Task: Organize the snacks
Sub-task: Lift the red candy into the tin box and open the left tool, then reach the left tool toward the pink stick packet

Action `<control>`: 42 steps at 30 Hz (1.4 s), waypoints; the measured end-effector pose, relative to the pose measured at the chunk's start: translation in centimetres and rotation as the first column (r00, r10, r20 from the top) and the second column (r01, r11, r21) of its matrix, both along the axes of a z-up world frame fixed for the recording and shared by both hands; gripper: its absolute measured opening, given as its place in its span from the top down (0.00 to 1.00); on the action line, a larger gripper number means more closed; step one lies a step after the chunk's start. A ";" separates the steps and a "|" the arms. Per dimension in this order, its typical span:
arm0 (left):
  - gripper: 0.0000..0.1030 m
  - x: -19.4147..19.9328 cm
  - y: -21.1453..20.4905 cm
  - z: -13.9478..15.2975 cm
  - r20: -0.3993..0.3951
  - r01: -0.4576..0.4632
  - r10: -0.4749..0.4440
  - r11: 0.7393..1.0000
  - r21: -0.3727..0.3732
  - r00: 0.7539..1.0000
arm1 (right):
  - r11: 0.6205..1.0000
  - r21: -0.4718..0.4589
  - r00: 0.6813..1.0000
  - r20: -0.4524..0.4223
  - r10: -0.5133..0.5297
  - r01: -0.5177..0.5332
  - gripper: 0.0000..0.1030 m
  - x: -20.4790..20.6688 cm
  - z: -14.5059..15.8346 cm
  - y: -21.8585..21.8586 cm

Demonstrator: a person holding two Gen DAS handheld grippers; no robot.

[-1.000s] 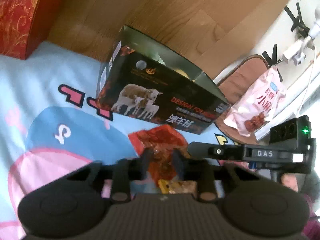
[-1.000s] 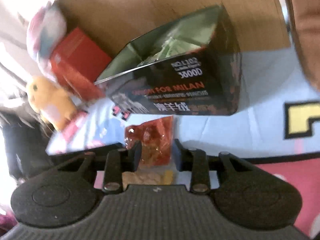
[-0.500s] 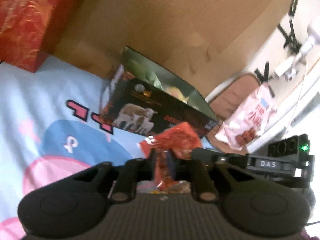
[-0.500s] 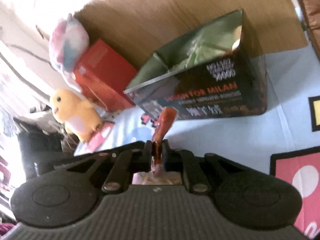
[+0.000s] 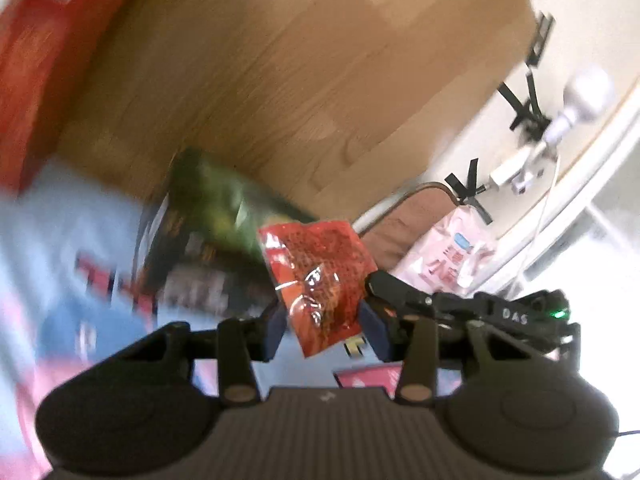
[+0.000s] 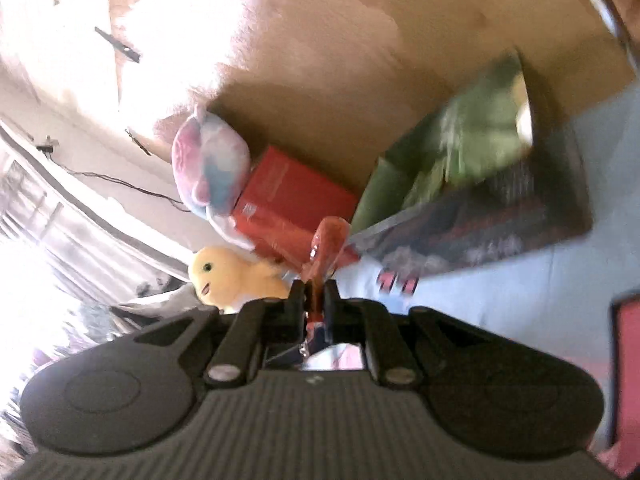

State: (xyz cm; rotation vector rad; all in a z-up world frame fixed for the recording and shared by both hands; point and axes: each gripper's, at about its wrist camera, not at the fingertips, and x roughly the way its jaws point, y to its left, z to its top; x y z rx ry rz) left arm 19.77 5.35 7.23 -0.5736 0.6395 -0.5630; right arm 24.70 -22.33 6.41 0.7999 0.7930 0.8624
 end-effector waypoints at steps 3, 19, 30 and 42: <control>0.61 3.8 -2.3 1.5 0.041 -0.003 -0.002 0.992 0.129 0.999 | 0.995 -0.070 0.995 0.076 -0.062 0.067 0.85 1.7 1.6 -0.4; 0.47 -13.8 -0.9 -3.4 0.126 -0.184 0.145 0.897 0.402 0.981 | 0.840 -0.387 0.866 0.469 -0.174 0.379 0.56 -16.6 -1.0 -2.2; 0.46 -19.7 -3.3 -7.1 0.106 -0.220 0.193 0.841 0.495 0.975 | 0.837 -0.382 0.883 0.414 -0.223 0.391 0.56 -24.8 -2.8 0.4; 0.46 -19.7 -4.0 -7.3 0.120 -0.215 0.178 0.817 0.535 0.977 | 0.798 -0.407 0.855 0.457 -0.245 0.445 0.56 -25.2 -4.0 0.3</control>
